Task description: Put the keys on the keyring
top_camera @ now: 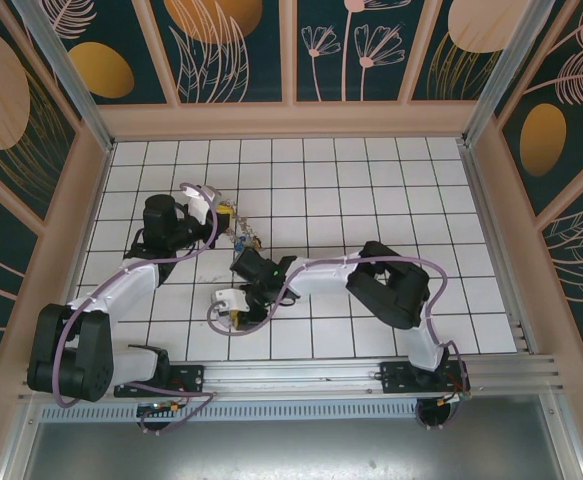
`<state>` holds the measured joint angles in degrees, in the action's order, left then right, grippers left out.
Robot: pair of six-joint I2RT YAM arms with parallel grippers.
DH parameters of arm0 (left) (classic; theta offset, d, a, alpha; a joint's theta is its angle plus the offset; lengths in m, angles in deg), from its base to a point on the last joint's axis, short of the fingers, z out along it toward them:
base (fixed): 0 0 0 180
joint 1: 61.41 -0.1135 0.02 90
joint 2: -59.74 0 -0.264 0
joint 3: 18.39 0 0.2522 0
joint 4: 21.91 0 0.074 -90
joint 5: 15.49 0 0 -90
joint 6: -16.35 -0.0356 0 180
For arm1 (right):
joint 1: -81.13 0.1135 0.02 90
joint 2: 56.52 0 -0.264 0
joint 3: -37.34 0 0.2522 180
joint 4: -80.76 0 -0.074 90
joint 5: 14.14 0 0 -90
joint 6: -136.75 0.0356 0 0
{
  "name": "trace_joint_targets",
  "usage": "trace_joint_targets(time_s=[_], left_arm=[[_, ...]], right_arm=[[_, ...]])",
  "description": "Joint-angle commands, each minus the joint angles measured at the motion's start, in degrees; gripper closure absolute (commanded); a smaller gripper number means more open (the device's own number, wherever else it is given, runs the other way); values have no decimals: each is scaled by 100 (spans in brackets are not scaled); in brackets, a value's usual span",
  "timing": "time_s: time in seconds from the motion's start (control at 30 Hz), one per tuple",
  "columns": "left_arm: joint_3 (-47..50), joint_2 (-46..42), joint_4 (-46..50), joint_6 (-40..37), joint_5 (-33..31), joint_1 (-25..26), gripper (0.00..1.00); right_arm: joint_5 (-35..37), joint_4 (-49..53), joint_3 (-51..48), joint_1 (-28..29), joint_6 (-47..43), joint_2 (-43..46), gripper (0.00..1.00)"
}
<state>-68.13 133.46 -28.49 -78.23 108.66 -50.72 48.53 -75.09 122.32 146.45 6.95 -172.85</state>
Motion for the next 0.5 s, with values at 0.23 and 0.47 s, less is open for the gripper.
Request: trace_joint_targets(time_s=[0.23, 0.47], left_arm=[[-78, -76, -216, 76, 78, -47, 100], [-71, -68, -267, 120, 155, -54, 100]], right_arm=[[935, -732, -464, 237, 484, 175, 89], [371, -940, -865, 214, 79, 729, 86]])
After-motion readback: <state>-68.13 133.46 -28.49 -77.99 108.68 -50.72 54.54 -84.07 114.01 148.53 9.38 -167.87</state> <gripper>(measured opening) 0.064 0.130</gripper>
